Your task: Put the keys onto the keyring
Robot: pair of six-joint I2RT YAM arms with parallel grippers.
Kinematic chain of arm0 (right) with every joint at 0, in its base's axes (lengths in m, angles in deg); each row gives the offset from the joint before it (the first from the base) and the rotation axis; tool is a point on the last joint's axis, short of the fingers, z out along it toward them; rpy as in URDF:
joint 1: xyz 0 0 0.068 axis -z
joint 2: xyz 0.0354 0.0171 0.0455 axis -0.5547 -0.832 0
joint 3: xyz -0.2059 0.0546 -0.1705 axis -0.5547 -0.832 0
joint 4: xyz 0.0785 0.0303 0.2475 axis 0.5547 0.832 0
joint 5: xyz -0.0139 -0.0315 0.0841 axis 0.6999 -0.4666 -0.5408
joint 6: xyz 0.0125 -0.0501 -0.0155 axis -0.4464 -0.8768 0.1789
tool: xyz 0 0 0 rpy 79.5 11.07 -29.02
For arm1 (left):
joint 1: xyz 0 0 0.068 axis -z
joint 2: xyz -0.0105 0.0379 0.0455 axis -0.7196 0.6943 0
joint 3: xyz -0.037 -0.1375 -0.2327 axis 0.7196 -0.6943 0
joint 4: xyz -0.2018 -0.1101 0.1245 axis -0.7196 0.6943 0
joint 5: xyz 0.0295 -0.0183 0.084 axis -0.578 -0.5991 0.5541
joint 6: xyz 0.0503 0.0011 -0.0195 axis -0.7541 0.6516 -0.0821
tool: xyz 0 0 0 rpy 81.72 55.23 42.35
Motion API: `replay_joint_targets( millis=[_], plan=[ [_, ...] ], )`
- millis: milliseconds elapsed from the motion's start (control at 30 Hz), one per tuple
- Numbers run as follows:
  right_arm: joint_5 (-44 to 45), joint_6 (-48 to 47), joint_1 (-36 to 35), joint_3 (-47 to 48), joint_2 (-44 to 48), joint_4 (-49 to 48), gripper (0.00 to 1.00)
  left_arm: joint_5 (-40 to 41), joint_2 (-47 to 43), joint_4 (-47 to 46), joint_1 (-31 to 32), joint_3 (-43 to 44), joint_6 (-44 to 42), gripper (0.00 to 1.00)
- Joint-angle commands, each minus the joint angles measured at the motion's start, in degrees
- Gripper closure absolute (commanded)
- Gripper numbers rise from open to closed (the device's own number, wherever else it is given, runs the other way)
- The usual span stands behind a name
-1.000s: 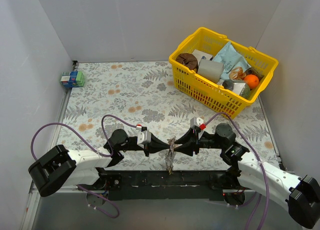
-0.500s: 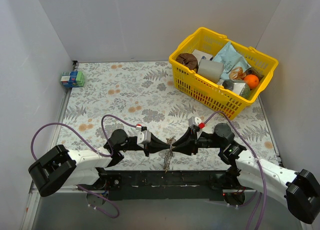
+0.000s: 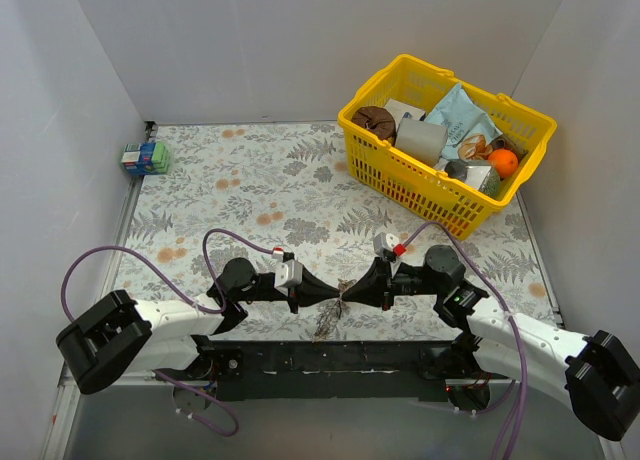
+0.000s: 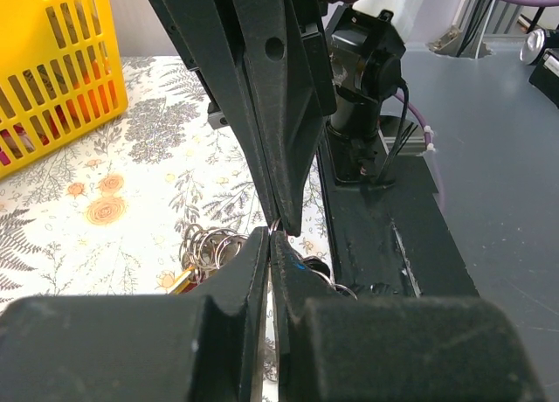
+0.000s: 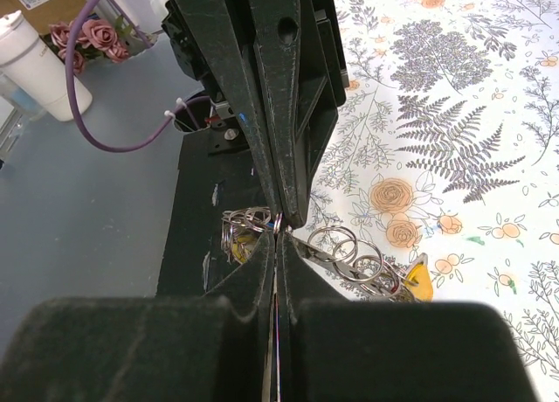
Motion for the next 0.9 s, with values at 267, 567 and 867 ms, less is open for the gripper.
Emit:
replay_joint_targets(
  millis=[267, 567, 867],
  plan=[
    [2.78, -9.41, -0.31, 11.33, -0.62, 20.17, 0.99, -2.82, -6.18, 18.66, 0.28, 8.10, -7.15, 0.70],
    [7.53, -14.34, -0.31, 17.13, -2.21, 37.58, 0.99, -4.05, -4.43, 49.16, 0.28, 20.67, -19.18, 0.54],
    [10.87, -17.68, -0.31, 19.51, -1.68, 45.43, 0.99, -5.90, 5.05, 66.66, 0.19, 32.46, -26.40, 0.59]
  ],
)
